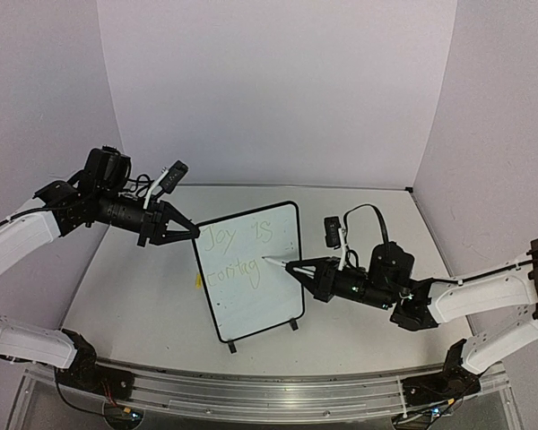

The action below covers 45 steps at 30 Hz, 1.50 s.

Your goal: Write a sentence on the whiteboard

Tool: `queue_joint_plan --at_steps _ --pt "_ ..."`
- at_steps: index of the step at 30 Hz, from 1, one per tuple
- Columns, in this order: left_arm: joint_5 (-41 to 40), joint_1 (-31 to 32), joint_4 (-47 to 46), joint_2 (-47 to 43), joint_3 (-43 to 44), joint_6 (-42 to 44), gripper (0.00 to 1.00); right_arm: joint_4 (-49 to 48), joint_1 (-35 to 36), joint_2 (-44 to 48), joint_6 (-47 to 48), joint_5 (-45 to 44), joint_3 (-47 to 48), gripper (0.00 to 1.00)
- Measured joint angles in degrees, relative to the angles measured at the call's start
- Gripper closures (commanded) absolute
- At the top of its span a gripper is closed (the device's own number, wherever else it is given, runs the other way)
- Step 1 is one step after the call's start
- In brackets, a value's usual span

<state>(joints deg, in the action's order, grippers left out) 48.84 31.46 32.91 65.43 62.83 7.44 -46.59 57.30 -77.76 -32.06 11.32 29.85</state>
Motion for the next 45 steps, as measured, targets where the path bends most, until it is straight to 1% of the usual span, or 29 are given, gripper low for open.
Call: queue_joint_plan --at_steps 16,27,37,45 --pt "-0.01 0.0 -0.04 0.0 0.0 -0.2 1.0 0.95 0.0 0.11 -1.44 0.1 -1.17 1.0" --pt "0.04 0.0 0.02 0.0 0.0 0.04 1.0 4.24 0.07 4.2 -0.52 2.77 -1.1 1.0" --pt "0.04 0.0 0.02 0.0 0.0 0.04 1.0 5.05 0.55 4.04 2.26 1.38 2.41 1.0" --pt "0.04 0.0 0.02 0.0 0.0 0.04 1.0 5.09 0.59 1.74 2.87 0.56 3.38 1.0"
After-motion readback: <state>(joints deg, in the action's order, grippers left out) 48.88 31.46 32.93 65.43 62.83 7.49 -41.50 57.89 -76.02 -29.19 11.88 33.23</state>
